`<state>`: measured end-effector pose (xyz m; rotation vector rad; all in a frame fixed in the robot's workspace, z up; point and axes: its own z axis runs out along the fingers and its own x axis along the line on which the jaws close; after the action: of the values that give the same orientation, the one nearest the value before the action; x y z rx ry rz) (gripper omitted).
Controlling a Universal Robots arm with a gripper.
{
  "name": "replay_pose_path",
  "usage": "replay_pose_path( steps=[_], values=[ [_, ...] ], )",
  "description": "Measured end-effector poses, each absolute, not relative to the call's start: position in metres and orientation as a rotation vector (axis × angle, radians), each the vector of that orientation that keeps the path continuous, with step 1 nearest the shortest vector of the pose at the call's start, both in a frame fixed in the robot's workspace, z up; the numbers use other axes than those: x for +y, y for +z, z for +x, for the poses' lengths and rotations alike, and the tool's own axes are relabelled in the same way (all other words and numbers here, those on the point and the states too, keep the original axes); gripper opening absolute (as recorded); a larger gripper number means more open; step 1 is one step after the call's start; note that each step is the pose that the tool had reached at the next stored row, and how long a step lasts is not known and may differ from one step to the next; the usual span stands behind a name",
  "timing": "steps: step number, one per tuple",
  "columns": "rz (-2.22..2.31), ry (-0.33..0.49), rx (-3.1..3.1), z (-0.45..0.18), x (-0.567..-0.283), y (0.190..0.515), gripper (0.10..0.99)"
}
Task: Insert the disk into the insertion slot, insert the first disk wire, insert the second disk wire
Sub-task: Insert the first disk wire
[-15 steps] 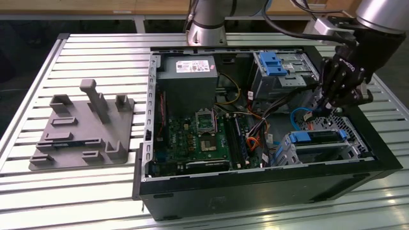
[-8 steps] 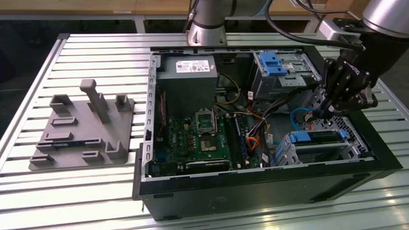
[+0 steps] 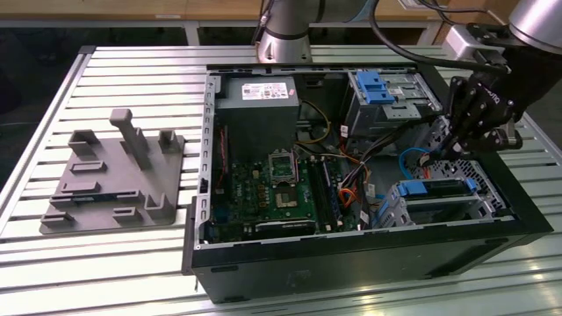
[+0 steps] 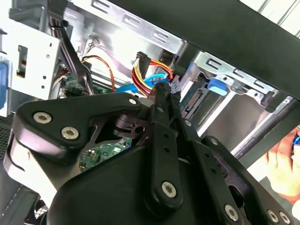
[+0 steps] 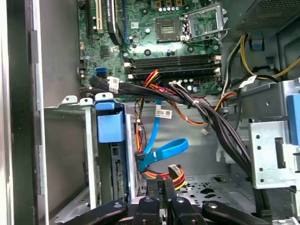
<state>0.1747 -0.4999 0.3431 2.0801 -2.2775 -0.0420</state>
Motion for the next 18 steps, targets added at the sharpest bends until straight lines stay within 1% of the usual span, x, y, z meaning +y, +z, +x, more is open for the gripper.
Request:
replay_pose_path(
  steps=[8,18],
  values=[
    [2.092,-0.070,-2.288,0.175,-0.516,0.343,0.165],
    [2.116,-0.106,-2.293,0.176,-0.523,0.343,0.165]
  ],
)
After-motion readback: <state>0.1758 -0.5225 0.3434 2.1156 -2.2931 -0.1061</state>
